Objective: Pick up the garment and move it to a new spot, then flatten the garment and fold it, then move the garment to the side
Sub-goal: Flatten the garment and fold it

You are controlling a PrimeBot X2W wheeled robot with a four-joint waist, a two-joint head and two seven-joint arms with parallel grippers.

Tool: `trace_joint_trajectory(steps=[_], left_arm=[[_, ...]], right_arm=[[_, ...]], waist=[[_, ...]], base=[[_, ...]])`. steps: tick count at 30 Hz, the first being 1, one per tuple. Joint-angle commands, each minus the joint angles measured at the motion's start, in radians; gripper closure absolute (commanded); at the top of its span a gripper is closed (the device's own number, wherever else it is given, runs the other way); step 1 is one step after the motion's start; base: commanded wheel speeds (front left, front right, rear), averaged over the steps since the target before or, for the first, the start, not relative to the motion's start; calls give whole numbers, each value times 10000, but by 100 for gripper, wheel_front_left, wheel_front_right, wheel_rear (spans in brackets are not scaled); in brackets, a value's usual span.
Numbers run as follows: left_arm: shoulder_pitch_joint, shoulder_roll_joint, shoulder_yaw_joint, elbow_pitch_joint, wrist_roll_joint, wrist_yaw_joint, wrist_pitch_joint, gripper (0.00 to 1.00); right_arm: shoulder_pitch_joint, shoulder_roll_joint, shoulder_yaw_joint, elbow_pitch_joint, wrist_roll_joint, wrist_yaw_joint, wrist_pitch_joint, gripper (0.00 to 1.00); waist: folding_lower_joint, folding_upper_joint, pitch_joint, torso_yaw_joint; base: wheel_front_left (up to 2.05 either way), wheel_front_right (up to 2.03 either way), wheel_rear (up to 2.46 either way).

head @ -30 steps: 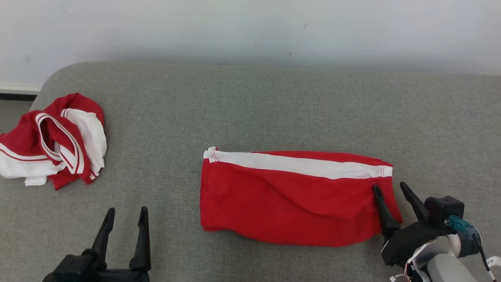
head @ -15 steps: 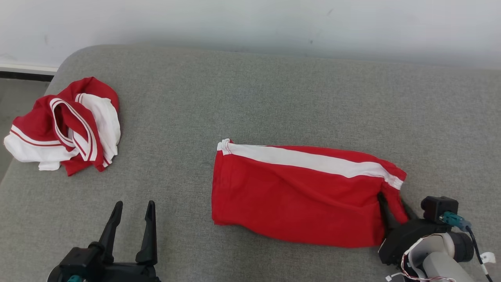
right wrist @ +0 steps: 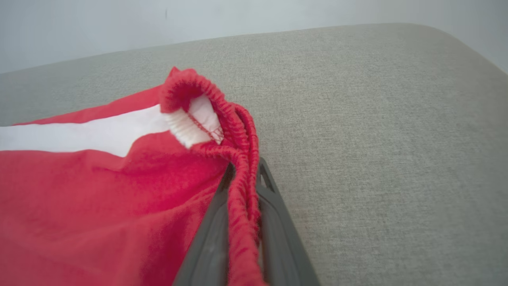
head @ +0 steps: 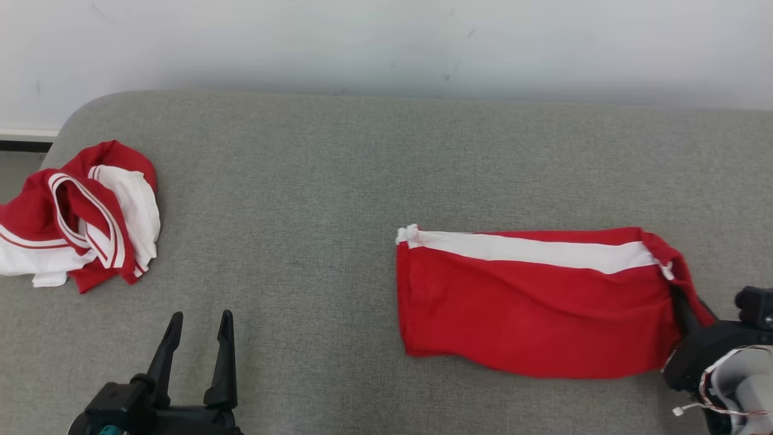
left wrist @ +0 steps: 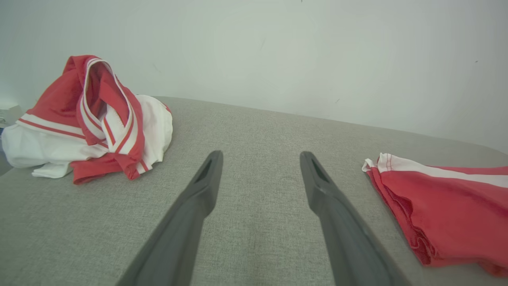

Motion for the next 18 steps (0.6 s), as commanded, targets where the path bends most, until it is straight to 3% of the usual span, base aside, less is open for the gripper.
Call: trace_joint_trajectory(steps=[1,7,18], left_arm=[[-67,-5,34,18,15,-19,-5,0],[15,-5,77,-3,-24,-38,-5,0],[299,-3,52,-107,22,78,-5,0]], right_arm=[[41,-153,-27,-21,109,-28,39,100],[201,-757,108,-293,534,-28,228,100],[216,53,314,-2025,2368,-26,1568,100]], waist=[[0,-1,-25,-73],[0,-1,-51,-209],[0,-1,-310,-470]], base=[[0,0,0],[0,0,0],[0,0,0]])
